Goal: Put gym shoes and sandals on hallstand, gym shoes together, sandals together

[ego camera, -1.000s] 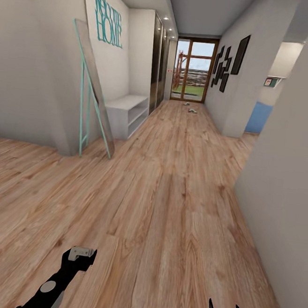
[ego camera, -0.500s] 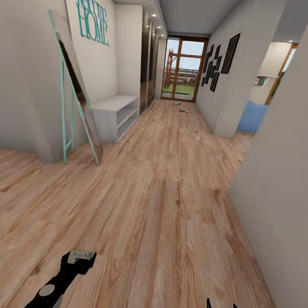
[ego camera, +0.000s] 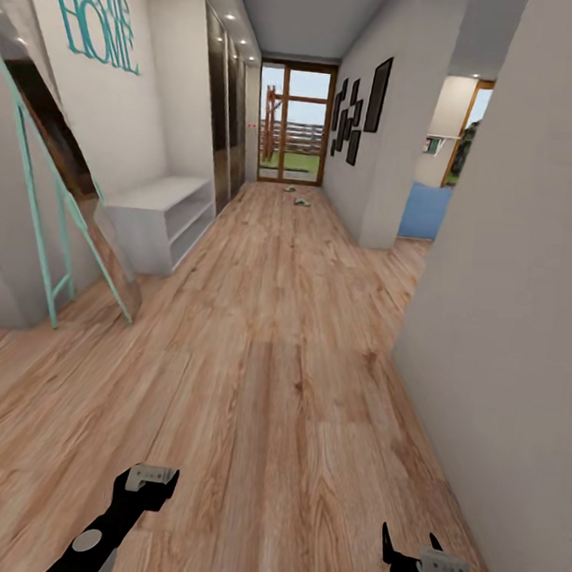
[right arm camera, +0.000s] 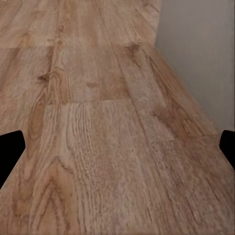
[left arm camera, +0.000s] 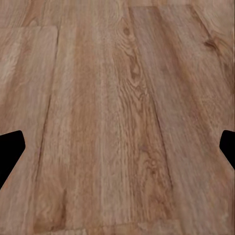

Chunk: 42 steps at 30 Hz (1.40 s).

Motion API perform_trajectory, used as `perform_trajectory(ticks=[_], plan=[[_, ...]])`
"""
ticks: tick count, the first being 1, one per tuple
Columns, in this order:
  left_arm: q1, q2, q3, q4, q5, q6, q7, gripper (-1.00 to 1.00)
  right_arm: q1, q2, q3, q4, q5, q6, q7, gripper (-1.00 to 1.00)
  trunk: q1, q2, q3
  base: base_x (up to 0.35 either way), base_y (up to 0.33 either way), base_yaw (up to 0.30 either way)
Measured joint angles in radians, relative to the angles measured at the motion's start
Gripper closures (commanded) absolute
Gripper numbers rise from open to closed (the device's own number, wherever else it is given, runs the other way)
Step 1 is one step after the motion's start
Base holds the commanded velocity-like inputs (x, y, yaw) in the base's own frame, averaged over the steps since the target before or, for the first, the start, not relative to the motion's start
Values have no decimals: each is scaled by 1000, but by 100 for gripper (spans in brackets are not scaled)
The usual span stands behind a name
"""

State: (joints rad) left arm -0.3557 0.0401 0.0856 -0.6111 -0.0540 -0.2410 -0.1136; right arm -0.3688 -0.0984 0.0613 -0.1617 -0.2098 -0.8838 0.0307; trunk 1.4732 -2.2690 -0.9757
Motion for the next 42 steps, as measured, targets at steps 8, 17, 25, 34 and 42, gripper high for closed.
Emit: perform_trajectory(ticks=[8, 17, 25, 34, 42], plan=[[0, -1, 0, 0, 2, 0, 0, -100, 0, -3, 1, 30, 1, -1, 0, -100, 0, 0, 0, 338, 0, -290], [0, 0, 5, -1, 5, 0, 0, -100, 0, -2, 1, 33, 2, -2, 0, -100, 0, 0, 0, 338, 0, -104], [0, 0, 18, -2, 6, 0, 0, -100, 0, 1, 2, 32, 4, -3, 0, -100, 0, 0, 0, 337, 0, -12], [0, -1, 20, -3, 7, 0, 0, -100, 0, 6, 2, 32, 5, -4, -1, -100, 0, 0, 0, 338, 0, -1], [0, -1, 20, -4, 7, 0, 0, -100, 0, 6, 2, 32, 5, -5, -1, -100, 0, 0, 0, 338, 0, 14]])
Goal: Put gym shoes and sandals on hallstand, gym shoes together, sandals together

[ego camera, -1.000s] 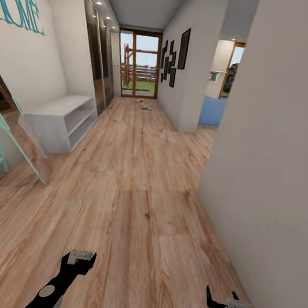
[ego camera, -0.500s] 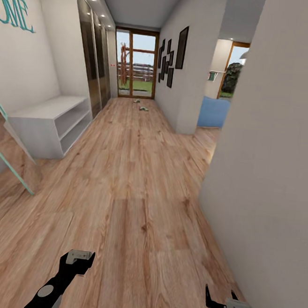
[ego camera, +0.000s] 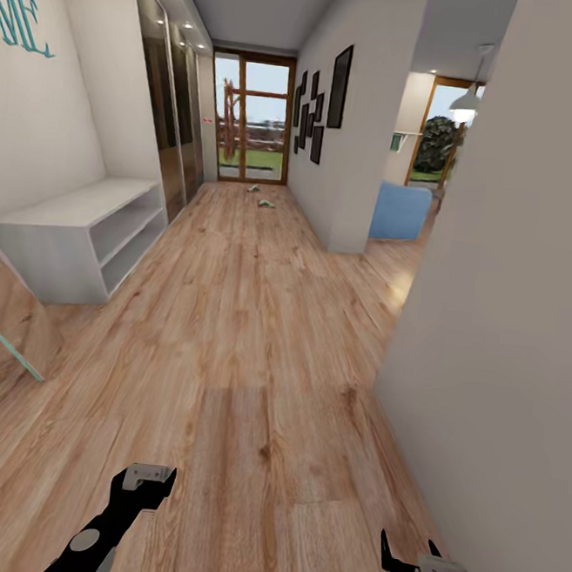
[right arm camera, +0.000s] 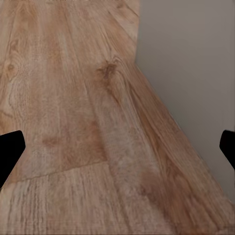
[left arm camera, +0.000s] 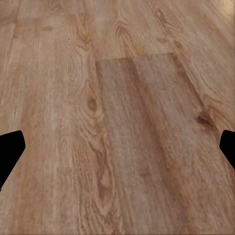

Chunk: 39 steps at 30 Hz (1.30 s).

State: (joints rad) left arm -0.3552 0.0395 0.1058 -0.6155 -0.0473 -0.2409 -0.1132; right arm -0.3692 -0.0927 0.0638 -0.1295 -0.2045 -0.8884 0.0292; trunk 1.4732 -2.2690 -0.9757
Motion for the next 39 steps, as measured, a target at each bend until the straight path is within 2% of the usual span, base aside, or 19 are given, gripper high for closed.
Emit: perform_trajectory(ticks=[8, 22, 39], plan=[[0, 0, 1, 0, 0, 0, 0, -100, 0, 0, 0, 0, 0, 0, 0, -100, 0, 0, 0, 338, 43, 193], [2, 0, 0, -8, 0, 0, 0, -100, 0, -2, -1, 1, -1, 0, 0, -100, 0, 0, -7, 170, 29, 261], [2, 0, 1, -11, 0, 0, 1, -100, 0, -2, 2, 1, 3, 0, 3, -100, 0, 0, -8, 330, 54, 18]])
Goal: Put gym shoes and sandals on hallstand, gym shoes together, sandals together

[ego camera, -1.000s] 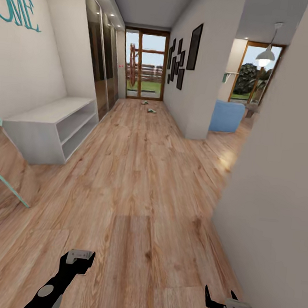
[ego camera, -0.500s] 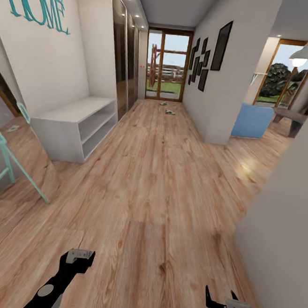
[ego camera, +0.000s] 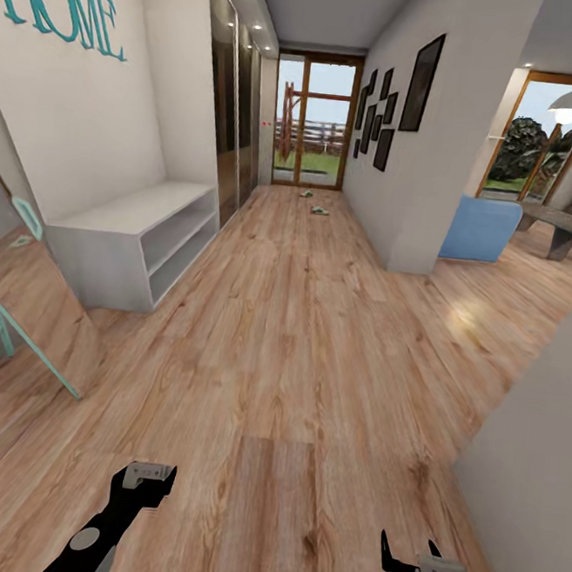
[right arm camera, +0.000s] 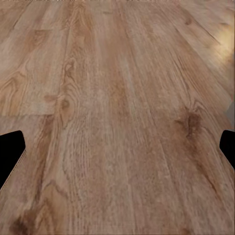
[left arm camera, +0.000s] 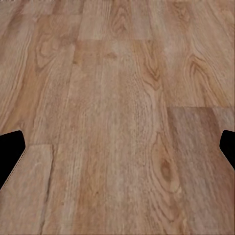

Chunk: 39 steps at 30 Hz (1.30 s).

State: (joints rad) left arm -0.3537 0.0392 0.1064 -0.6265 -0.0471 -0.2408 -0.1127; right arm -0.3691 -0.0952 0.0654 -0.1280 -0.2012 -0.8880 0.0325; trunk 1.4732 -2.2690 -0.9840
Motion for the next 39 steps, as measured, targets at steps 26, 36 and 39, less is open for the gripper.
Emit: perform_trajectory(ticks=[26, 36, 39], plan=[[0, 0, 12, 0, 0, 0, -1, -100, 0, -6, 0, 0, -2, 0, 0, -100, 0, 0, 0, 334, 54, 0], [0, 0, 12, 0, 0, 0, -1, -100, 0, -4, 0, 0, -3, 0, -1, -100, 0, 0, 0, 335, 1, 0], [0, 0, 12, 0, 0, 0, -1, -100, 0, -4, 0, 0, -3, 0, -1, -100, 0, 0, 0, 335, 0, 0]])
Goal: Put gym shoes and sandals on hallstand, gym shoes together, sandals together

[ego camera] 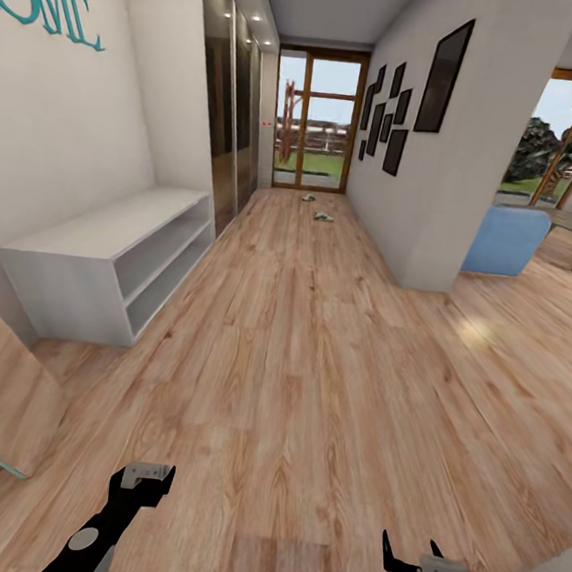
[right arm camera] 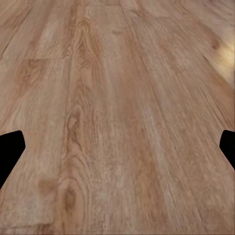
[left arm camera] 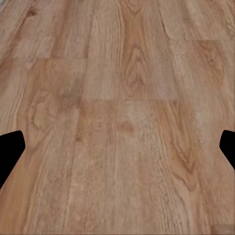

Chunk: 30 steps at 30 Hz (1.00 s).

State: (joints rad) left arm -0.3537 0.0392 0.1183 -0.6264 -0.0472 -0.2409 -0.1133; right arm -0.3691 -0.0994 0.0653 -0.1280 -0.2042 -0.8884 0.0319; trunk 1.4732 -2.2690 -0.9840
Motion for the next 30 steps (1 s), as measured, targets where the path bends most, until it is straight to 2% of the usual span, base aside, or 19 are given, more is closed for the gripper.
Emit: perform_trajectory(ticks=[30], plan=[[0, 1, 2, -1, 0, 0, 0, -100, 0, -4, -2, 0, -5, 2, -1, -100, 0, 0, 0, 335, 0, 0]])
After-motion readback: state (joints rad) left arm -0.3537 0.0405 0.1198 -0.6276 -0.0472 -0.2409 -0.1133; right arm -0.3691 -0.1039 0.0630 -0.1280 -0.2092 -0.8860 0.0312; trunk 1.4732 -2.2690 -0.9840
